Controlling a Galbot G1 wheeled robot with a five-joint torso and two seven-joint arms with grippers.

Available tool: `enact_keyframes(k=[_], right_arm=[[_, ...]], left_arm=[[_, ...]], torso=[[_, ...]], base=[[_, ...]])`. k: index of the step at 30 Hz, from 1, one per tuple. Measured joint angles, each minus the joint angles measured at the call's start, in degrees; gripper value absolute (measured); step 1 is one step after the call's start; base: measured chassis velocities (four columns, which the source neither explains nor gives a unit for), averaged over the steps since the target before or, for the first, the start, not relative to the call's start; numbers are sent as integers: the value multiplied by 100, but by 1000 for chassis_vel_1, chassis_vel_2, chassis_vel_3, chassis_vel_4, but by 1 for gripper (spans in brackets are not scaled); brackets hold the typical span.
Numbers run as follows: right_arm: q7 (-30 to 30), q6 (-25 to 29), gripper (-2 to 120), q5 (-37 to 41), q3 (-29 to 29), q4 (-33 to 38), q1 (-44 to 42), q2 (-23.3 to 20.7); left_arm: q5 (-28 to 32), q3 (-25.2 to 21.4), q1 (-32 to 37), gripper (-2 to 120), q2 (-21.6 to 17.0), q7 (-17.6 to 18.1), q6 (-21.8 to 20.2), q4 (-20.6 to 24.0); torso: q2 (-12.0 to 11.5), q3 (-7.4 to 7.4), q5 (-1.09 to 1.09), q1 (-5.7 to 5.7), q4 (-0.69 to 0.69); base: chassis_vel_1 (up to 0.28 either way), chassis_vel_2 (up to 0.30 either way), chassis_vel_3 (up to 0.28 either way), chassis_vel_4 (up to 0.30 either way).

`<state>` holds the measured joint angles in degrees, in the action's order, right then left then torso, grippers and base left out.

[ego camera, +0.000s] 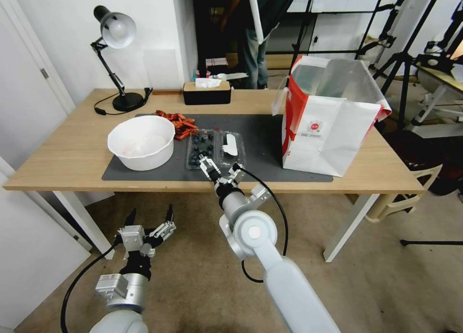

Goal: Close the takeout container lid, then place the container into the takeout bag.

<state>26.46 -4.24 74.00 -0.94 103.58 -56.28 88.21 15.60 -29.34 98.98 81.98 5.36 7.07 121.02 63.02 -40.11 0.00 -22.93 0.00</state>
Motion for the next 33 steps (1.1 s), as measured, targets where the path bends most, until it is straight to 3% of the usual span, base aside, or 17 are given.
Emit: enact_keyframes(k=[22, 33], right_arm=[[26, -76, 100, 83, 110, -579, 444, 112], [-127, 70, 100, -769, 20, -694, 528, 123]], left_arm=[[13, 31, -31, 100, -13, 10, -3, -34], [19, 21, 4, 100, -14, 10, 29, -46]], torso=[[0, 1, 0, 1, 0], [0, 1, 0, 1, 0]], base=[[0, 0, 0, 0], [0, 0, 0, 0]])
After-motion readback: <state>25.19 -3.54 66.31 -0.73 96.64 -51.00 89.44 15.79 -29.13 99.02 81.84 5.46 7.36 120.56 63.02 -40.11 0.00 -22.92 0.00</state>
